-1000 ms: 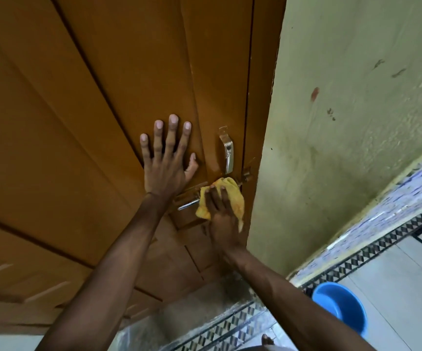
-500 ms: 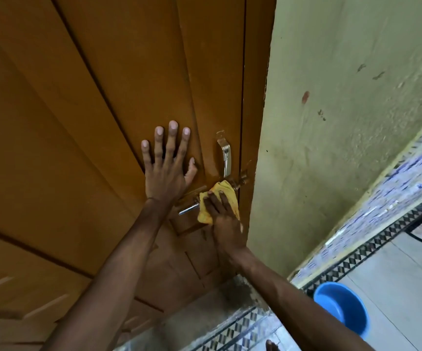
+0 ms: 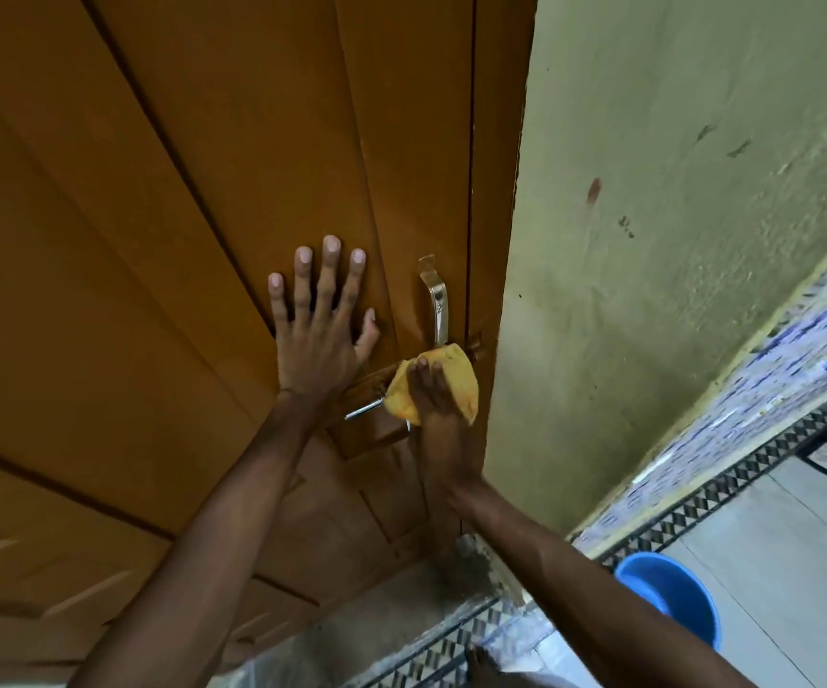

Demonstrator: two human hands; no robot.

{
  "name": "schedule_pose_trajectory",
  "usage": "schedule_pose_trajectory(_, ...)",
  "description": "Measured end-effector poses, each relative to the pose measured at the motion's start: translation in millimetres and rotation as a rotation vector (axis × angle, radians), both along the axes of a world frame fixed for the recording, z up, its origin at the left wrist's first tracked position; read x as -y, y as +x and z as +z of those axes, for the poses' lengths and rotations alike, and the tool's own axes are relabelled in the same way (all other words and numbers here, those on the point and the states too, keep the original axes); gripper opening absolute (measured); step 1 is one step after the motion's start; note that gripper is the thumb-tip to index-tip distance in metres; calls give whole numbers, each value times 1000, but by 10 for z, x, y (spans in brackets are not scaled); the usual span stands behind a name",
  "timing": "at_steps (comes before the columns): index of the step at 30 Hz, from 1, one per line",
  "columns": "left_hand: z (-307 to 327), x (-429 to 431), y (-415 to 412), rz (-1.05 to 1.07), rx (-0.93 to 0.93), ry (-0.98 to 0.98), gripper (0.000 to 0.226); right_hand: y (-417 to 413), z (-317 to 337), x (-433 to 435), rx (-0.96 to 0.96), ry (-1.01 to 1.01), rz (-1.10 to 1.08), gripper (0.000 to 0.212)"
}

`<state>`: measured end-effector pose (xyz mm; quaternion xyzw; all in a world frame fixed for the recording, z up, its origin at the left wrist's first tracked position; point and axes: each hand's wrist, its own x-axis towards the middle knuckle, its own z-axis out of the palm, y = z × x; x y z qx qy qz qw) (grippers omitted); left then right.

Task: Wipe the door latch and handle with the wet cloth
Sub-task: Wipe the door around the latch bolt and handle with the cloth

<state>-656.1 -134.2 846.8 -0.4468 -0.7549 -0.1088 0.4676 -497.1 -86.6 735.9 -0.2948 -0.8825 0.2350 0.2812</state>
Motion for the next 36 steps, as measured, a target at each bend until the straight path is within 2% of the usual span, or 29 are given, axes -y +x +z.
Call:
schedule_pose_trajectory(1, -10, 6, -3, -6, -1, 1, 72, -44, -78, 78, 35, 41, 0, 96)
schedule_pose_trajectory(3, -21, 16, -12, -6, -9, 2, 72, 13, -86, 87, 81, 70, 79, 91)
schedule_pose_trajectory(6, -4, 21, 7, -8, 0, 2, 70, 276, -29, -257, 151, 236, 204, 60)
schedule_pose_trajectory(7, 3, 25, 20, -6, 2, -1, 69, 351, 9, -366, 144, 244, 202, 56)
schedule_pose_trajectory(13, 132, 291, 109, -59, -12, -91, 61, 232, -20, -20, 15, -130, 48, 54)
schedule_pose_trajectory(17, 180, 559, -109, -95, -161, -257, 62, 356, 180, 181, 35, -213, 115, 67)
schedule_pose_trajectory(19, 175, 607, -188, -88, -223, -285, 63, 357, 359, 286, -26, -145, 121, 72)
schedule_pose_trajectory(22, 178, 604, -182, -103, -217, -270, 63, 73, 433, 393, -2, 149, 135, 54)
schedule_pose_trajectory(26, 196, 610, -171, -151, -197, -272, 62, -258, 159, 531, 164, 203, 200, 56)
schedule_pose_trajectory(29, 195, 603, -169, -165, -195, -259, 62, -304, 14, 594, 155, 214, 205, 55)
schedule_pose_trajectory(32, 189, 593, -175, -178, -191, -238, 63, -325, 32, 596, 84, 151, 226, 48)
schedule_pose_trajectory(36, 203, 603, -184, -185, -176, -248, 64, -225, 246, 521, -71, -135, 215, 43)
